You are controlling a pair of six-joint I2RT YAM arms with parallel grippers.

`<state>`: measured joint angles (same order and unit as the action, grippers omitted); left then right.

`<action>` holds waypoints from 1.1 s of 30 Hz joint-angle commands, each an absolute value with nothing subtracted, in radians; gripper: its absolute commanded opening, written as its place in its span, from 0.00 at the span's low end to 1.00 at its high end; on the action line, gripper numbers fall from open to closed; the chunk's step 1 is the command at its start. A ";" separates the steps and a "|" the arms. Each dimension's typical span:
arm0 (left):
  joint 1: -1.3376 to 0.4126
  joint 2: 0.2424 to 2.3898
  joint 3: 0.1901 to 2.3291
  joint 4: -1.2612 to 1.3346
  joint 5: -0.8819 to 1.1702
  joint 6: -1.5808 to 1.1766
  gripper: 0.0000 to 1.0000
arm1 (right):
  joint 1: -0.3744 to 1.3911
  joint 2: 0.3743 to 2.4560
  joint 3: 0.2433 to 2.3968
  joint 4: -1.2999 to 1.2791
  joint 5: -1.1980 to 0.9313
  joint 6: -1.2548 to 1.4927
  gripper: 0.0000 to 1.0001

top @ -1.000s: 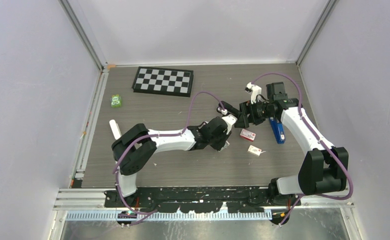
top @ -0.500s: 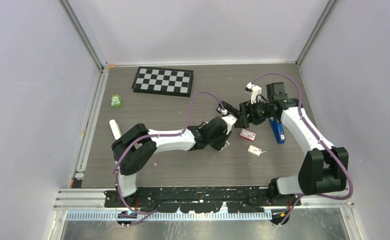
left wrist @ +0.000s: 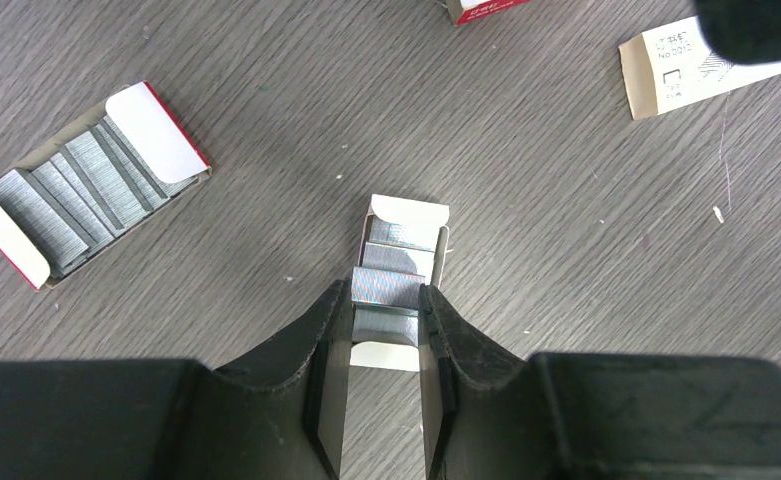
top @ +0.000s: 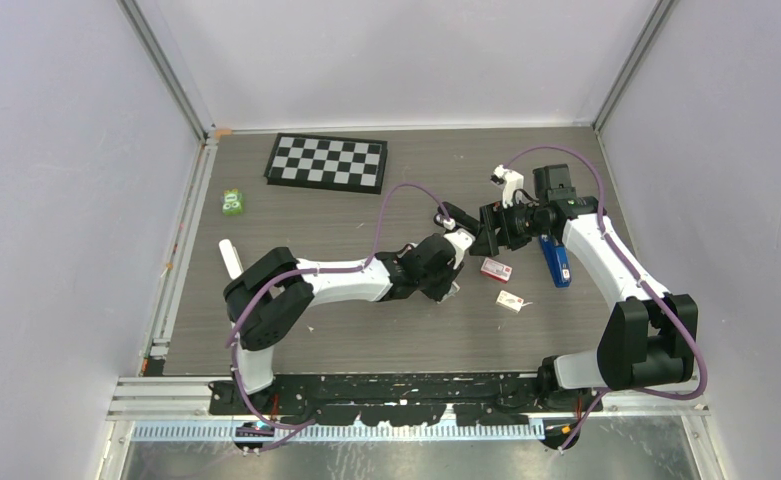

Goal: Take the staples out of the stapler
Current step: Adjust the staple in the staple box.

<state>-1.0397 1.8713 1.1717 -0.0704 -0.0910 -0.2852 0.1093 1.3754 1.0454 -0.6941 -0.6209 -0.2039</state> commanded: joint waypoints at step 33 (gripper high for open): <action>-1.040 1.879 1.166 -0.009 -0.106 -0.303 0.25 | 0.115 1.375 1.075 -0.707 -0.671 -0.206 0.80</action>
